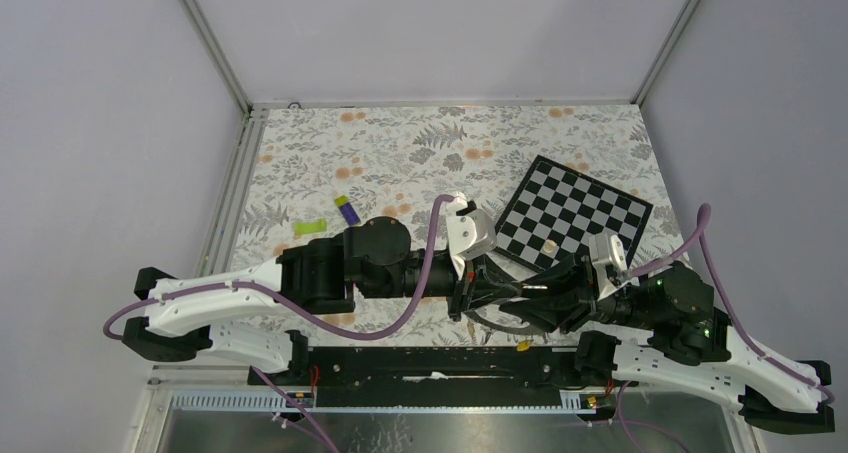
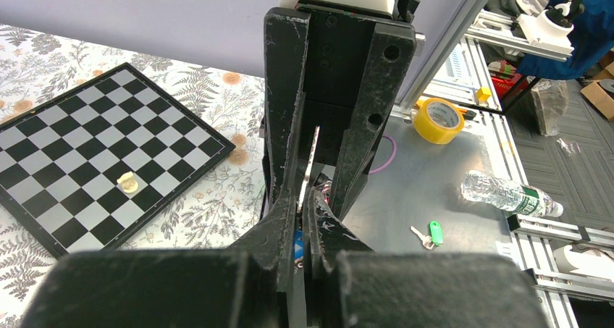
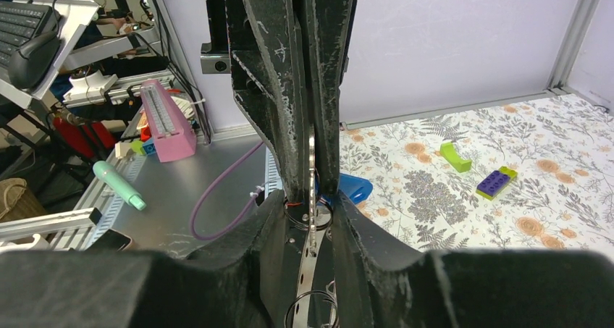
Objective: Remove the keys from the keyring
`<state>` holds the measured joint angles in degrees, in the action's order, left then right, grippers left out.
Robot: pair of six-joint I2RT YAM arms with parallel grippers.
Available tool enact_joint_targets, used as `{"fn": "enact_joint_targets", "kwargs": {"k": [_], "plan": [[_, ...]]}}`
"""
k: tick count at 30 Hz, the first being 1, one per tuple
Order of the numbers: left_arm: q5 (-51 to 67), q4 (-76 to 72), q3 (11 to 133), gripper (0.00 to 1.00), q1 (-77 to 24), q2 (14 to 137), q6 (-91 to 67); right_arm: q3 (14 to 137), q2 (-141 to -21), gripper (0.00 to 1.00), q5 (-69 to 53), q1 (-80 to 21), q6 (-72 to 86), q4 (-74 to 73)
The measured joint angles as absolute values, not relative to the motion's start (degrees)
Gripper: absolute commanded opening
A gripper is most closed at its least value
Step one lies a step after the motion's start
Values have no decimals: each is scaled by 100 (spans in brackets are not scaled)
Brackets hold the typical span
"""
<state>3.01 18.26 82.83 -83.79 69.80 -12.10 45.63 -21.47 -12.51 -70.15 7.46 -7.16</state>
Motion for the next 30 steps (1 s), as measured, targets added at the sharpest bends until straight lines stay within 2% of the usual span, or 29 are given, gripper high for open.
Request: {"fn": "enact_joint_targets", "kwargs": {"k": [5, 30], "plan": [[301, 1828, 8283, 1, -8379, 6980, -1208, 4563, -2147, 36, -1245, -7015, 709, -718], [325, 1693, 8283, 1, -8379, 6987, -1251, 4589, -2021, 37, -1103, -7015, 620, -703]]}}
